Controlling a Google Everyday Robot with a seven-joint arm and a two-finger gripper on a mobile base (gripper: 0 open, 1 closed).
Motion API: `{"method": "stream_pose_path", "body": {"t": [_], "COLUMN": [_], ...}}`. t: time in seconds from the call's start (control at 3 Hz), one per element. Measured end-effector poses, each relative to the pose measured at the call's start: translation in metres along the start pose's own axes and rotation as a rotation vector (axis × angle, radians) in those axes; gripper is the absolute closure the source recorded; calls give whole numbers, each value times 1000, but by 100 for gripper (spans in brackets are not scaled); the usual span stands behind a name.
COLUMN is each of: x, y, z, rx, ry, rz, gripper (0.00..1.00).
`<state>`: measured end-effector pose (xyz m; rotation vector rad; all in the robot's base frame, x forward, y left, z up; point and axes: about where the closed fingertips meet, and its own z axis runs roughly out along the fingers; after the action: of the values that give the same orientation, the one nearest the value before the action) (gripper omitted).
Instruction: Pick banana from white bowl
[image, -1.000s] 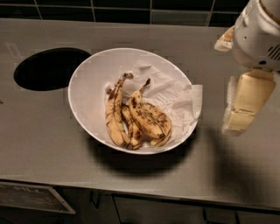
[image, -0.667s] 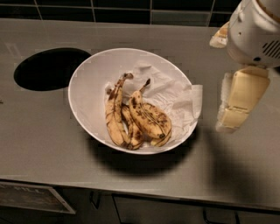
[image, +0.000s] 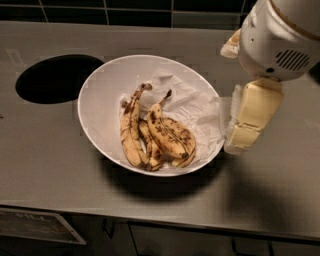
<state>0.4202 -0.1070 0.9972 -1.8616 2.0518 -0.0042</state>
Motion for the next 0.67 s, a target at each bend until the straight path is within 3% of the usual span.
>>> {"method": "stream_pose_path", "body": {"t": [0.33, 0.67], "x": [-34, -36], "y": [8, 9], "z": [11, 7], "rx": [-1, 8], "ry": [-31, -34], "rz": [32, 28], "gripper": [0, 0]}}
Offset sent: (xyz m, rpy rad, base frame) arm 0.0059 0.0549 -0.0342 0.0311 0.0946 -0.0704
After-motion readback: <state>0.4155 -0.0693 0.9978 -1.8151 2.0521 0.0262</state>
